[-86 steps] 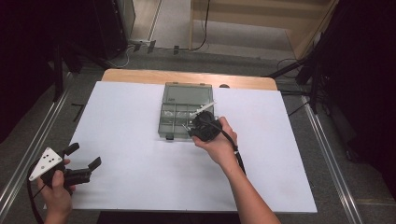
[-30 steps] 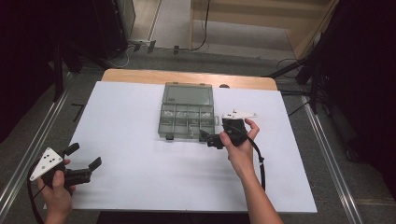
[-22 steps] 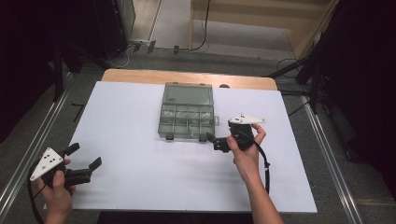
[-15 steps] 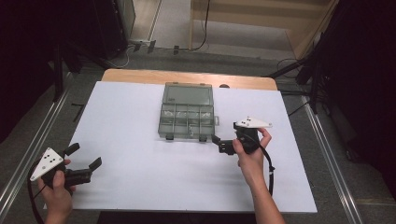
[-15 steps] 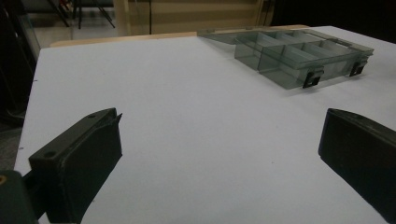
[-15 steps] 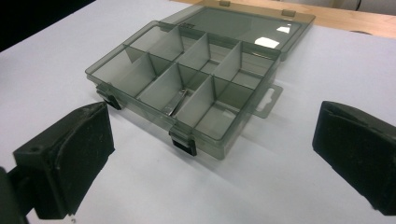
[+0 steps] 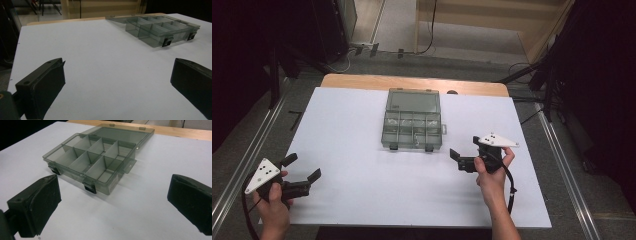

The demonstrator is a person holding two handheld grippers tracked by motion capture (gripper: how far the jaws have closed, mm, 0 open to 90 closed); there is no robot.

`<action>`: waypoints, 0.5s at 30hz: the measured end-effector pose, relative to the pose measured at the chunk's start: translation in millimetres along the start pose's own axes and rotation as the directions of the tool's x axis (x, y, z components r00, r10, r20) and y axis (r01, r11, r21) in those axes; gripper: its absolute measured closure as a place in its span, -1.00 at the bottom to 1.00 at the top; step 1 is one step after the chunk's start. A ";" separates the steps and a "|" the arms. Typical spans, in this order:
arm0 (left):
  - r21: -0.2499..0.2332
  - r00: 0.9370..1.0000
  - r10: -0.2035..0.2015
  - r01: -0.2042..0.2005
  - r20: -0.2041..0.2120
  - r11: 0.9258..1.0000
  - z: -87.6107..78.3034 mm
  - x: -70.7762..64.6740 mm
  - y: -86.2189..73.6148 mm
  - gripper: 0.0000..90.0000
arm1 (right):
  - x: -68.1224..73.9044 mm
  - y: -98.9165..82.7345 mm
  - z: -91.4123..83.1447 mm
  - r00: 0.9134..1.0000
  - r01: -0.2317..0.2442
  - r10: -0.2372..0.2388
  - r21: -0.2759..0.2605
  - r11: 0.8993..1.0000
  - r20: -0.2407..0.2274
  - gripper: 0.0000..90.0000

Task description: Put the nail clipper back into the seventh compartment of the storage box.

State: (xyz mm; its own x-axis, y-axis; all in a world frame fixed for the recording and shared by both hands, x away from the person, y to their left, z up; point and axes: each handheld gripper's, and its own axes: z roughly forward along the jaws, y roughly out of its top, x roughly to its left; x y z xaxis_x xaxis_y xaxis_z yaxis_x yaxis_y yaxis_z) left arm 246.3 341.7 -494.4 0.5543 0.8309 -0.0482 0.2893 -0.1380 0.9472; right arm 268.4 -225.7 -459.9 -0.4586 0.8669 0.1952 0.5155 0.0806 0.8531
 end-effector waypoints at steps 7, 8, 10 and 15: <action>0.002 1.000 0.003 -0.003 -0.001 1.000 -0.1 -0.3 0.0 -1.00 | -8.3 -11.8 -13.9 1.000 -0.003 0.003 -0.021 1.000 0.015 -1.00; 0.000 1.000 0.003 -0.003 -0.001 1.000 0.0 -0.4 -0.1 -1.00 | -10.4 -15.2 -18.2 1.000 -0.004 0.004 -0.025 1.000 0.022 -1.00; -0.001 1.000 0.002 -0.002 -0.002 1.000 0.2 -0.6 -0.1 -1.00 | -11.6 -17.0 -20.2 1.000 -0.004 0.005 -0.028 1.000 0.024 -1.00; 0.001 1.000 0.002 -0.002 -0.003 1.000 0.2 -0.7 0.0 -1.00 | -18.1 -26.5 -31.1 0.999 -0.008 0.010 -0.049 0.999 0.031 -1.00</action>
State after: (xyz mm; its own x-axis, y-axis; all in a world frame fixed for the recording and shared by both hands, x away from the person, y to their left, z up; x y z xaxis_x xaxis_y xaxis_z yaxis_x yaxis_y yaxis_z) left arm 246.1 341.1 -494.4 0.5523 0.8325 -0.0451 0.2888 -0.1402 0.9471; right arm 240.5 -258.8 -471.0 -0.4310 0.8824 0.1884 0.4833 0.0494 0.8741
